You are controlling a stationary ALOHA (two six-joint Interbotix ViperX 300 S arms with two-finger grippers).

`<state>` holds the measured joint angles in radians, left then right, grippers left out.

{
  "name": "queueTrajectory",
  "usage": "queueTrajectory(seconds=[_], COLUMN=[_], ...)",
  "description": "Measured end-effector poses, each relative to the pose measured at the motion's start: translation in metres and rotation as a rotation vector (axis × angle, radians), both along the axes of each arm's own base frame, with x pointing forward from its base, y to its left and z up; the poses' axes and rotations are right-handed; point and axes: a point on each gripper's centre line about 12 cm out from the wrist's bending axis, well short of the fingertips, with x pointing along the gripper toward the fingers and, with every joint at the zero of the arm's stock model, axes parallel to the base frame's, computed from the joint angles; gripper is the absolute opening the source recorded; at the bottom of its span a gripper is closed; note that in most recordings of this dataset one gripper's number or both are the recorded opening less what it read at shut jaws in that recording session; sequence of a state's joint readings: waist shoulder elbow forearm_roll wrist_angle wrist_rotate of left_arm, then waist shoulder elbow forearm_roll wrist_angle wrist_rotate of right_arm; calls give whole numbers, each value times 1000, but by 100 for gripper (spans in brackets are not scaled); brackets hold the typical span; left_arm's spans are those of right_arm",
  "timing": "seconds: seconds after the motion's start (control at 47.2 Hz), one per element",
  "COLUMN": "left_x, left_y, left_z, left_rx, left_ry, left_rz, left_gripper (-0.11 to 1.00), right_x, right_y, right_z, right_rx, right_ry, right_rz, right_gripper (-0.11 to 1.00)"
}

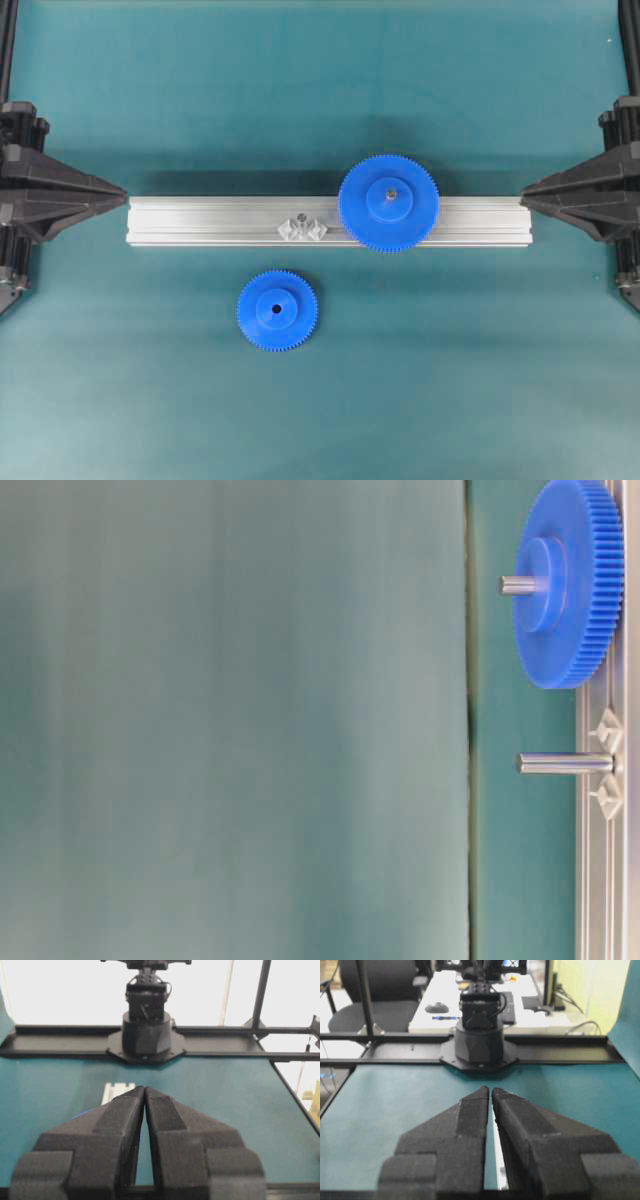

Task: Find the location of the shaft and insert the small gear.
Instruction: 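Move the left gripper from rest toward the small blue gear on the table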

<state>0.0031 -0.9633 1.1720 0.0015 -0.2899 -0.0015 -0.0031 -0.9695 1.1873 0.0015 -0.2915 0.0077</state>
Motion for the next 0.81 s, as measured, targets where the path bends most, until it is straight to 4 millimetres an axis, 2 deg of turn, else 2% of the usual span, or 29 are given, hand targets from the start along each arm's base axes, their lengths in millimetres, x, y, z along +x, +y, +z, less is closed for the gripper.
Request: queueTrajectory(seconds=[0.085, 0.191, 0.297, 0.593, 0.805], left_x=[0, 0, 2, 19, 31], left_y=[0, -1, -3, -9, -13], left_z=[0, 0, -4, -11, -24], left_rx=[3, 0, -2, -22, -40], left_ry=[-2, 3, 29, 165, 290], left_rz=[-3, -6, -14, -42, -55], left_gripper=[3, 1, 1, 1, 1], right_x=[0, 2, 2, 2, 0], right_y=[-1, -4, -5, -6, -9], right_z=[-3, -7, -9, -26, -38], right_rx=[17, 74, 113, 134, 139], right_ry=[12, 33, 44, 177, 278], right_rz=[-6, -22, -23, -37, -54], right_gripper=[22, 8, 3, 3, 3])
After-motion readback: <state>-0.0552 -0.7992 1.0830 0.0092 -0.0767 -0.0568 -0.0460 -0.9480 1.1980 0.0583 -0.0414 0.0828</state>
